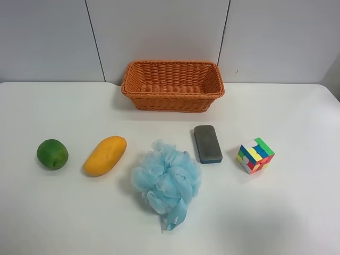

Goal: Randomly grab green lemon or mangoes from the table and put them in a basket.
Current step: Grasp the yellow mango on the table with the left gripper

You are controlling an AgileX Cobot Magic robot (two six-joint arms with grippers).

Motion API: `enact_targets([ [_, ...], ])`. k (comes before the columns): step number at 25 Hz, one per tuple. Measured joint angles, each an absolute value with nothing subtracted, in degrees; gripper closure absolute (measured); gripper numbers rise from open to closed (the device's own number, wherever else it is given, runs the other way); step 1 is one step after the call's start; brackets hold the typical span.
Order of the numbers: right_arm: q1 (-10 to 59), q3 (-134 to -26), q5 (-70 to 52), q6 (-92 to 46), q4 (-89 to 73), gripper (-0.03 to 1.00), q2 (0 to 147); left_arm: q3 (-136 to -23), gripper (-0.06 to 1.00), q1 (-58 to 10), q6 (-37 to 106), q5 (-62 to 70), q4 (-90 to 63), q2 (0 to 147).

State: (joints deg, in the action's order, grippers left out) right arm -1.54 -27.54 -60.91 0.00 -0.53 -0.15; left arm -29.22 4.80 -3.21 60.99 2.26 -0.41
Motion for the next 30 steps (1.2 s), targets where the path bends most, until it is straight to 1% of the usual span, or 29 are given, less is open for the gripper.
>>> enact_targets([
  [25, -1.54, -27.54, -60.91, 0.00, -0.53, 0.04, -0.15, -29.22, 0.00, 4.80, -3.17, 60.92, 2.80, -0.33],
  [27, -1.54, -27.54, -60.91, 0.00, -0.53, 0.04, -0.15, -30.08, 0.00, 4.80, -3.17, 59.80, 2.92, 1.08],
  [30, -1.54, -27.54, -60.91, 0.00, -0.53, 0.04, -0.15, -34.22, 0.00, 4.80, -2.44, 54.08, 2.92, 7.73],
])
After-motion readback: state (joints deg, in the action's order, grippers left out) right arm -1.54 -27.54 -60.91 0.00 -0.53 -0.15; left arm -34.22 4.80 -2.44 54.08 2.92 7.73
